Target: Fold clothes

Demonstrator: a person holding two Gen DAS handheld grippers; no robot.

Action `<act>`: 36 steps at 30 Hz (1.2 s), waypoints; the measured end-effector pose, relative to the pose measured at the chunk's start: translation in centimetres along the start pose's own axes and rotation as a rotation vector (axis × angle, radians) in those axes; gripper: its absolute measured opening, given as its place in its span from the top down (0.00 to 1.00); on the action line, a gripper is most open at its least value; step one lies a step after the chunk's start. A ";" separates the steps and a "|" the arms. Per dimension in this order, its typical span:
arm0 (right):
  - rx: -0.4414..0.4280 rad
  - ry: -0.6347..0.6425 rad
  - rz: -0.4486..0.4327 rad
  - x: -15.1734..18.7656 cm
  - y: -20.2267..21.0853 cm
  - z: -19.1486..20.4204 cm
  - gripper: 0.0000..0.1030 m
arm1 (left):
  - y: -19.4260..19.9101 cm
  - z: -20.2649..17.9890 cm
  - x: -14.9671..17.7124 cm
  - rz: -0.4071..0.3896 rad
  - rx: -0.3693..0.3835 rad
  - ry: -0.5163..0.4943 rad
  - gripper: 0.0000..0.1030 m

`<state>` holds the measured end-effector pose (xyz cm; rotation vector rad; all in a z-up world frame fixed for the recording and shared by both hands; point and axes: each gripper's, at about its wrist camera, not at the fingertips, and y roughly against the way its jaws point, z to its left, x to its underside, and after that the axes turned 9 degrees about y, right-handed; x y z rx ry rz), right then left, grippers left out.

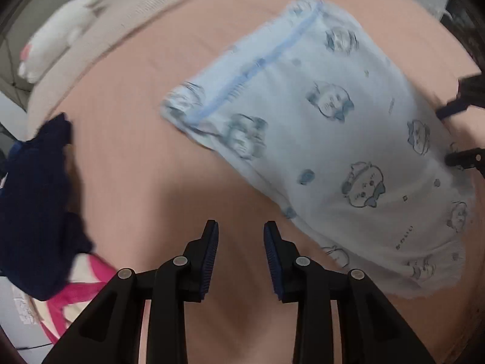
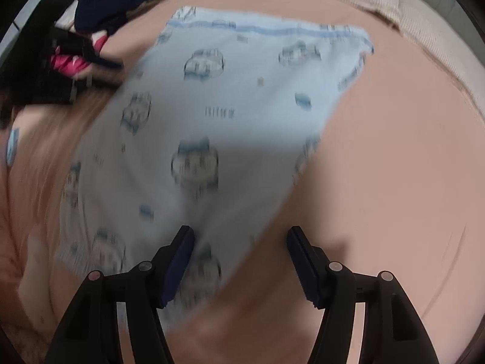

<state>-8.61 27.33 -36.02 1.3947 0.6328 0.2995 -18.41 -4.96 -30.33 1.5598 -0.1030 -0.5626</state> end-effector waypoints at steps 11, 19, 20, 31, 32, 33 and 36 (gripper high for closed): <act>0.054 -0.047 -0.099 -9.1 -0.8 -3.0 0.38 | -2.8 1.0 -1.4 -0.068 0.219 -0.045 0.71; 0.028 -0.181 -0.161 -11.1 2.1 -5.4 0.28 | 0.7 7.4 -2.5 -0.200 0.206 0.139 0.72; 0.025 -0.173 -0.181 -12.6 2.1 -5.3 0.28 | 0.5 6.4 -2.8 -0.206 0.253 0.119 0.72; 0.237 -0.139 -0.127 -18.1 -2.0 -5.8 0.27 | -1.3 6.3 -1.1 -0.181 -0.037 0.068 0.70; 0.269 -0.181 -0.133 -18.2 -1.2 -6.5 0.27 | -0.6 7.1 -0.9 -0.199 -0.028 0.112 0.71; 0.272 -0.227 -0.153 -18.2 -0.3 -7.2 0.27 | 0.2 7.7 -0.6 -0.221 0.016 0.153 0.70; 0.214 -0.307 -0.190 -19.0 0.8 -8.7 0.27 | 0.4 8.4 -0.2 -0.214 0.154 0.253 0.70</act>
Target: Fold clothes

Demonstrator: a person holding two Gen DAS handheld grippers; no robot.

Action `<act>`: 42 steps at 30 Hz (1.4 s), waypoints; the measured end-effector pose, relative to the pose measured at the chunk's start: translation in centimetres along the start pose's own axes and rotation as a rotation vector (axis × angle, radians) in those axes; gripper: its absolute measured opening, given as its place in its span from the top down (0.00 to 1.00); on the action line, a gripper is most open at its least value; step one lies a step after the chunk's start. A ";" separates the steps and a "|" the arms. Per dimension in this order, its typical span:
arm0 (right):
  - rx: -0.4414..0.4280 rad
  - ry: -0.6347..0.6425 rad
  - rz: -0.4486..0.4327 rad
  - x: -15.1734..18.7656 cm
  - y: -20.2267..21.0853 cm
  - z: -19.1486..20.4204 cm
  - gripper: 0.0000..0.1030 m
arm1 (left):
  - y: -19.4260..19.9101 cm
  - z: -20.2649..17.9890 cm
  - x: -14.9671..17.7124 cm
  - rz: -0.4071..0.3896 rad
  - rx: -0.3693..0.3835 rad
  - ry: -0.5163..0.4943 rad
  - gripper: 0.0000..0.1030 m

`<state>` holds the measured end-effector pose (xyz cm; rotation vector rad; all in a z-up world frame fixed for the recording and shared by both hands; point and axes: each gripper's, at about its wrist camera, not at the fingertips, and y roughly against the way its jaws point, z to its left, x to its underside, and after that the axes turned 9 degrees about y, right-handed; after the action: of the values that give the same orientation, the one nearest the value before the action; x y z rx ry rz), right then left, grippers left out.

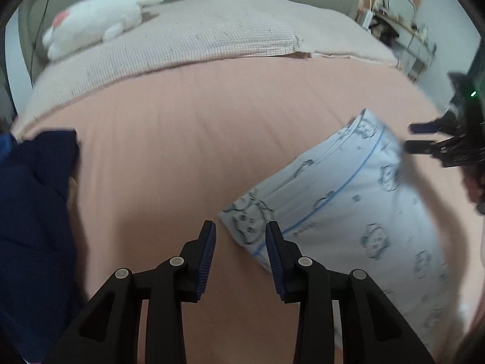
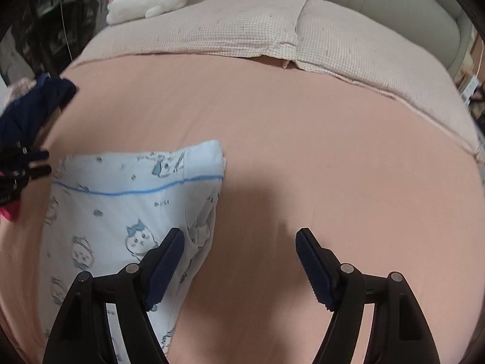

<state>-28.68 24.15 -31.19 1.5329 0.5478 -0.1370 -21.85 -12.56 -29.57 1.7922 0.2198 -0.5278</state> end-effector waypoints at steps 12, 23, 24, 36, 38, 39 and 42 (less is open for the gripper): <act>-0.349 -0.186 0.040 -3.7 -4.0 -0.3 0.26 | 0.6 1.9 0.3 0.142 0.156 0.190 0.69; -0.218 -0.044 0.071 -6.6 -7.0 3.6 0.25 | -1.9 1.7 -1.1 0.109 0.109 0.313 0.65; -0.260 -0.060 0.062 -7.0 -7.0 3.7 0.25 | -1.9 1.8 -1.0 0.111 0.113 0.312 0.65; -0.357 -0.065 0.062 -5.8 -7.2 4.3 0.43 | -1.9 2.5 -0.3 0.094 0.147 0.329 0.51; -0.376 -0.057 0.048 -4.9 -6.8 4.0 0.41 | -2.2 1.5 -0.5 0.078 0.139 0.292 0.48; -0.385 -0.052 0.040 -4.5 -6.5 3.8 0.43 | -2.3 0.9 -0.7 0.074 0.131 0.268 0.56; -0.411 -0.040 0.019 -3.2 -5.9 3.3 0.86 | -1.8 -0.2 -0.8 0.057 0.158 0.228 0.90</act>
<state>-33.08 19.86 -35.35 1.1323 0.4946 -0.0361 -23.29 -11.78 -30.70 2.0079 0.2893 -0.3056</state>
